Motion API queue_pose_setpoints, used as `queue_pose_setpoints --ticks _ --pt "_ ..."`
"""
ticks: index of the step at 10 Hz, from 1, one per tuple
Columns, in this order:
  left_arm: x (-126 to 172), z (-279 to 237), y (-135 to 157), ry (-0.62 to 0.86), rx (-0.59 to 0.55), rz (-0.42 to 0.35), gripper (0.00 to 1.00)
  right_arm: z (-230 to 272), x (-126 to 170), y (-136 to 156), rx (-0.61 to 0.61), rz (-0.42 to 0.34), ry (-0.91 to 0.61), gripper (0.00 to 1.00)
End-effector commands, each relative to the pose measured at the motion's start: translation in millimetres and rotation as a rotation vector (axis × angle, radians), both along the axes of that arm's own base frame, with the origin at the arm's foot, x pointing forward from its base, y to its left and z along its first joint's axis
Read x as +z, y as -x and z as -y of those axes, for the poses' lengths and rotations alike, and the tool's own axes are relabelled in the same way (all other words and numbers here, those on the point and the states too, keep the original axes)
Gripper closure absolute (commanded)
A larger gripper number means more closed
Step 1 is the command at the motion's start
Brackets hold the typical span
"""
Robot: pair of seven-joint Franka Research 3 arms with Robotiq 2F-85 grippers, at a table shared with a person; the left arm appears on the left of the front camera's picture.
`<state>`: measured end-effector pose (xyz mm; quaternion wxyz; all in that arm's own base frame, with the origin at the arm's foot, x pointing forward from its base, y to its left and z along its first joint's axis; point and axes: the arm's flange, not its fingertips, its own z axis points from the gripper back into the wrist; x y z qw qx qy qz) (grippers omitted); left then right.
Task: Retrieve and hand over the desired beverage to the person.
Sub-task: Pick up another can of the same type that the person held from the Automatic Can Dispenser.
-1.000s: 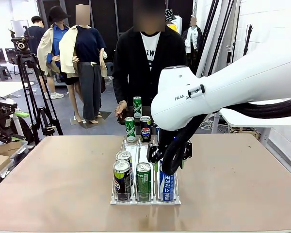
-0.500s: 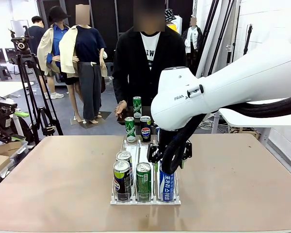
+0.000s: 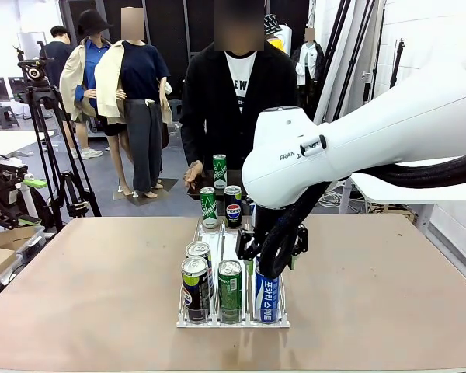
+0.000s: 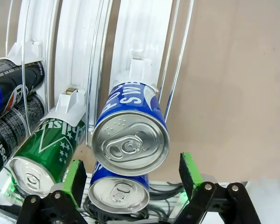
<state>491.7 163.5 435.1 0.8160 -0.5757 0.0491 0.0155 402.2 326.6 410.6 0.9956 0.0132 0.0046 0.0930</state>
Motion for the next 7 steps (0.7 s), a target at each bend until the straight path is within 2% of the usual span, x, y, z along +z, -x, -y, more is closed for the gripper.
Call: queue_pose_setpoints --ticks 1,3,7 --pt "0.0 1.0 2.3 -0.008 0.012 0.005 0.00 -0.9 -0.8 0.6 0.001 -0.001 0.000 0.00" --pt "0.0 1.0 2.3 -0.008 0.012 0.005 0.00 -0.2 0.0 0.2 0.001 0.000 0.000 0.00" --pt "0.0 1.0 2.3 -0.008 0.012 0.005 0.00 -2.1 -3.0 -0.4 0.073 0.020 -0.027 0.00"
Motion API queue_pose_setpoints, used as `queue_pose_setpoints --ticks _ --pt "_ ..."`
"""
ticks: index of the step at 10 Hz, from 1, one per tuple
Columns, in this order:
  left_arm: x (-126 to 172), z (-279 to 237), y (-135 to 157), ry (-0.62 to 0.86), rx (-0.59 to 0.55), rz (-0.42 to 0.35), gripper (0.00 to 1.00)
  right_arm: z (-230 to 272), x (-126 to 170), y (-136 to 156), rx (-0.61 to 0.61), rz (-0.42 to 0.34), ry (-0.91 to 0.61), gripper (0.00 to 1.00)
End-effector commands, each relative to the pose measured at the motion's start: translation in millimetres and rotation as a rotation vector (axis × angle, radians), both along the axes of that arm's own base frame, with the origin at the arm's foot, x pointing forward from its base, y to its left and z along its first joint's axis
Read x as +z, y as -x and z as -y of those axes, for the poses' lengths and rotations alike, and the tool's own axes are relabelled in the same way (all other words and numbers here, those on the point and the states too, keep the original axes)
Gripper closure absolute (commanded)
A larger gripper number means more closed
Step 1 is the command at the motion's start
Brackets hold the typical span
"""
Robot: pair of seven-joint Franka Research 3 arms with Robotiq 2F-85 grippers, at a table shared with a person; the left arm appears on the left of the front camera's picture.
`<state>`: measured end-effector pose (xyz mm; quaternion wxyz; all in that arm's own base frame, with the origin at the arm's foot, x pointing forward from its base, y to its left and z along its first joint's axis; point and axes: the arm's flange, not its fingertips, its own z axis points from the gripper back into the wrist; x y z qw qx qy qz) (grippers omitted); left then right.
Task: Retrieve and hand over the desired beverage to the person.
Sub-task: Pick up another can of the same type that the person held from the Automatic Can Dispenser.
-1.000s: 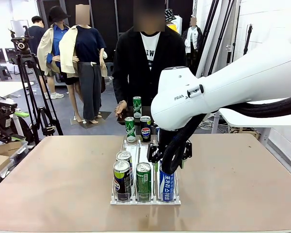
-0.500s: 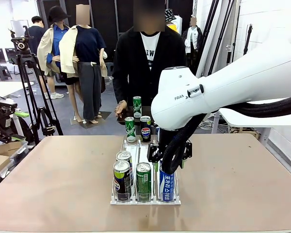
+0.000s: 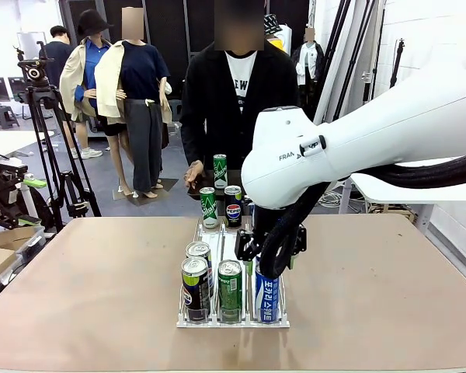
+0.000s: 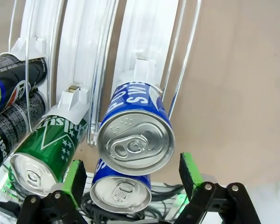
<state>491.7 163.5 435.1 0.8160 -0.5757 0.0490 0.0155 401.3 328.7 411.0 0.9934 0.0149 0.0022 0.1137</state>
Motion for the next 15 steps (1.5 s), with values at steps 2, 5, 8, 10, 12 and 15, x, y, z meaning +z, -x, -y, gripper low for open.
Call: queue_pose_setpoints --ticks 2,5,8,10,12,15 --pt "0.0 1.0 2.3 -0.008 0.012 0.005 0.00 -4.5 -6.8 -1.3 0.049 0.008 -0.014 0.06" --pt "0.0 1.0 2.3 -0.008 0.012 0.005 0.00 -8.1 -8.1 -0.7 0.043 -0.008 0.004 0.28" --pt "0.0 1.0 2.3 -0.008 0.012 0.005 0.00 -7.4 -7.3 2.0 0.030 -0.020 0.005 0.68" --pt "0.0 1.0 2.3 -0.008 0.012 0.005 0.00 -6.0 -8.2 0.5 0.002 -0.044 0.016 0.97" --pt "0.0 1.0 2.3 -0.008 0.012 0.005 0.00 -5.6 -7.5 2.0 0.037 -0.011 0.000 1.00" --pt "0.0 1.0 2.3 -0.008 0.012 0.005 0.00 -5.6 -7.5 2.0 0.037 -0.011 0.000 1.00"
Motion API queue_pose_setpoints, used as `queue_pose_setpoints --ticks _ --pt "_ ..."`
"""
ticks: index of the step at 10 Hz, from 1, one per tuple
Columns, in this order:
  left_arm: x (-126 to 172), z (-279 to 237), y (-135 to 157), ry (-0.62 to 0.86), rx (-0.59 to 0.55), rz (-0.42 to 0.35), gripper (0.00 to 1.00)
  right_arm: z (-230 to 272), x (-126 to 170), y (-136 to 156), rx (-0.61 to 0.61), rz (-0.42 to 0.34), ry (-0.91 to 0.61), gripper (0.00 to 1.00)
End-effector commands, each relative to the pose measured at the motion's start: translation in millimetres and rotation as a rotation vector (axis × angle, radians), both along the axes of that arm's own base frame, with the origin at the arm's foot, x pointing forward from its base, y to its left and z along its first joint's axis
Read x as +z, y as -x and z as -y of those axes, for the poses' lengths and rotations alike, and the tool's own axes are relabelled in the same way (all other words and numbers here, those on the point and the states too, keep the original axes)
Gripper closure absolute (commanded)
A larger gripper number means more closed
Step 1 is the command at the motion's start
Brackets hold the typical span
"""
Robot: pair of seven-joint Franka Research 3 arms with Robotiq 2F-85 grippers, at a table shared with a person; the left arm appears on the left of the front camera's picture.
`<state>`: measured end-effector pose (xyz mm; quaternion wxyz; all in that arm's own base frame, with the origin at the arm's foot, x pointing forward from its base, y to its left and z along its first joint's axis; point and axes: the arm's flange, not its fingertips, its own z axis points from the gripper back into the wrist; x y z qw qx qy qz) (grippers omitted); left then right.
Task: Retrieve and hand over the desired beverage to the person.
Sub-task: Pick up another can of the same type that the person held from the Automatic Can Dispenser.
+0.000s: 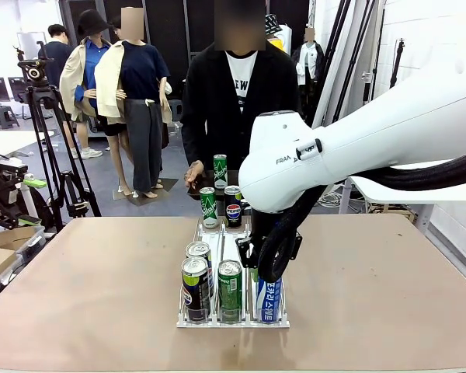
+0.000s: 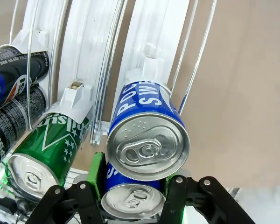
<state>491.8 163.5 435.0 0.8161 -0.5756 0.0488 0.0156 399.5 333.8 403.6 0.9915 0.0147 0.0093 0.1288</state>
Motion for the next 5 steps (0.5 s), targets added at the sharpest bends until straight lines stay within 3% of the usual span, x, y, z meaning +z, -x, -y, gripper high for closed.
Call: queue_pose_setpoints --ticks 1,5 --pt "0.0 1.0 2.4 -0.007 0.012 0.005 0.00 -0.5 -0.1 0.1 0.006 0.003 -0.001 1.00" --pt "0.0 1.0 2.4 -0.007 0.012 0.005 0.00 -0.5 -0.1 0.1 0.006 0.003 -0.001 1.00"
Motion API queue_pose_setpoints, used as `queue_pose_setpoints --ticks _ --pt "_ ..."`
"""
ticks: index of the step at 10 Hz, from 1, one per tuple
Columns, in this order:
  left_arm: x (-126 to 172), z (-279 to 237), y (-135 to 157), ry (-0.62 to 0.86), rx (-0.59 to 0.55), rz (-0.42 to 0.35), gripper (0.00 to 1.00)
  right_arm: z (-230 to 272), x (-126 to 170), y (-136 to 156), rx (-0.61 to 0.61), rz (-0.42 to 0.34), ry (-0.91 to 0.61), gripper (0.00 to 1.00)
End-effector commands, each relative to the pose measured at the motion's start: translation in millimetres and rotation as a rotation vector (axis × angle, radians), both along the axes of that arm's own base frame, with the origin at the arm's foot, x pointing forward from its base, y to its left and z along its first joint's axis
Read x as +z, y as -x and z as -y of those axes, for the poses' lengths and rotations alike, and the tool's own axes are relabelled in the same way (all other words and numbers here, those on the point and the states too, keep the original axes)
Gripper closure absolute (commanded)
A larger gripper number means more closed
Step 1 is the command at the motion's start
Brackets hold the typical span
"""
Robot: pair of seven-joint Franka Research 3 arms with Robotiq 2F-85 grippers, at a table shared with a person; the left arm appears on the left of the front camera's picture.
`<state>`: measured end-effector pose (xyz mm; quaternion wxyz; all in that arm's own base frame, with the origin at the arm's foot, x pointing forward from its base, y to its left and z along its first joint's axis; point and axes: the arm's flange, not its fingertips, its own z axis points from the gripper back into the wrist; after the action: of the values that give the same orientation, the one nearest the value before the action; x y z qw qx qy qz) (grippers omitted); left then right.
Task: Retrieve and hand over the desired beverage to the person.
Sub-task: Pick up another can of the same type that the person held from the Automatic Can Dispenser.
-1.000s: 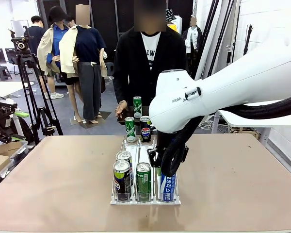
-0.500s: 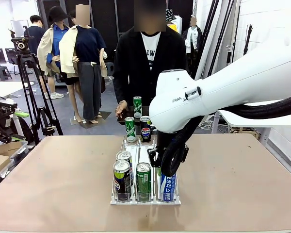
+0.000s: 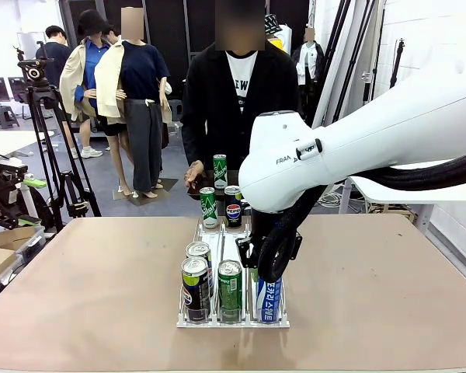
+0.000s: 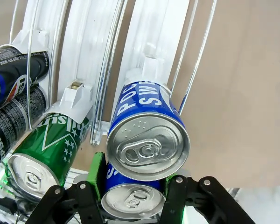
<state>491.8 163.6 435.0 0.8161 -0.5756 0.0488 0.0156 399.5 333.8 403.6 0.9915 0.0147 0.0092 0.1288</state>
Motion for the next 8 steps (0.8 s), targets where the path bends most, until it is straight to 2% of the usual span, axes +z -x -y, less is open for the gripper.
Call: queue_pose_setpoints --ticks 1,3,8 --pt "0 1 2 -0.007 0.012 0.004 0.00 0 0 0 0.006 0.003 -0.001 1.00" --pt "0 1 2 -0.007 0.012 0.004 0.00 0 0 0 0.000 0.000 0.000 1.00" --pt "0 1 2 -0.007 0.012 0.004 0.00 5 52 20 0.054 -0.012 0.020 1.00"
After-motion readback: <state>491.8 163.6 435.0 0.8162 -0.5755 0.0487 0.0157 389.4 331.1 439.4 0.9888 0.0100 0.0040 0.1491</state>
